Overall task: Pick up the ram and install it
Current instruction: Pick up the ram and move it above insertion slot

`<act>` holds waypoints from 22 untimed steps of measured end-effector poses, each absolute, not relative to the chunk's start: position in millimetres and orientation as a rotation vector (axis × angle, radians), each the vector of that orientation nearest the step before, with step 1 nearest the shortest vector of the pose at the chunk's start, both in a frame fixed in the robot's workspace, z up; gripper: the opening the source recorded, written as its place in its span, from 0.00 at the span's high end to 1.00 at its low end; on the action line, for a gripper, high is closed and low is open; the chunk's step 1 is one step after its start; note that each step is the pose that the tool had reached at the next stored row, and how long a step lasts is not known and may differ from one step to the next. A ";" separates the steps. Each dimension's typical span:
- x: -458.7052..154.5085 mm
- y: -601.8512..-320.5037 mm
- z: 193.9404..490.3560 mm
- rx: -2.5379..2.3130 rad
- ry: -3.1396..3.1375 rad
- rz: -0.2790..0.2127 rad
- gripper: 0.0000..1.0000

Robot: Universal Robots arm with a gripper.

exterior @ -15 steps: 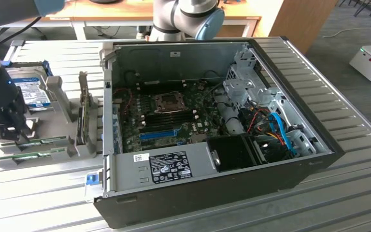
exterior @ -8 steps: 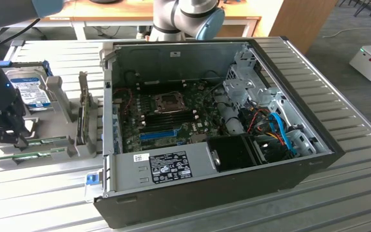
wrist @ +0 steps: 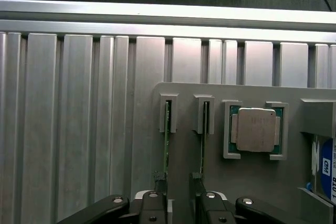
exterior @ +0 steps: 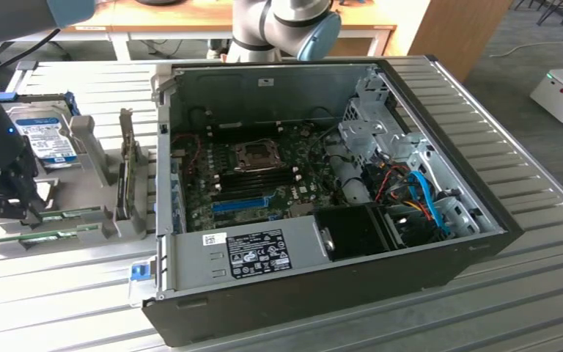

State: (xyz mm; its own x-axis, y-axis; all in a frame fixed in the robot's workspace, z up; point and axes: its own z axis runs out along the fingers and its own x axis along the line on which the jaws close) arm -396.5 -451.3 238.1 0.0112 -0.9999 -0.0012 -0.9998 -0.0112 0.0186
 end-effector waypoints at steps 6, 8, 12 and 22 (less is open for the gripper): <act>-396.6 -451.3 235.3 2.225 -2.201 -0.022 0.69; -396.5 -451.3 233.8 2.225 -2.200 -0.022 0.69; -396.5 -451.3 229.3 2.225 -2.200 -0.022 0.69; -396.5 -451.3 219.7 2.225 -2.200 -0.022 0.69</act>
State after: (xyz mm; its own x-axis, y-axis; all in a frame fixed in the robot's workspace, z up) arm -396.5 -451.3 219.7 0.0112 -0.9999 -0.0016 -0.9998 -0.0112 0.0185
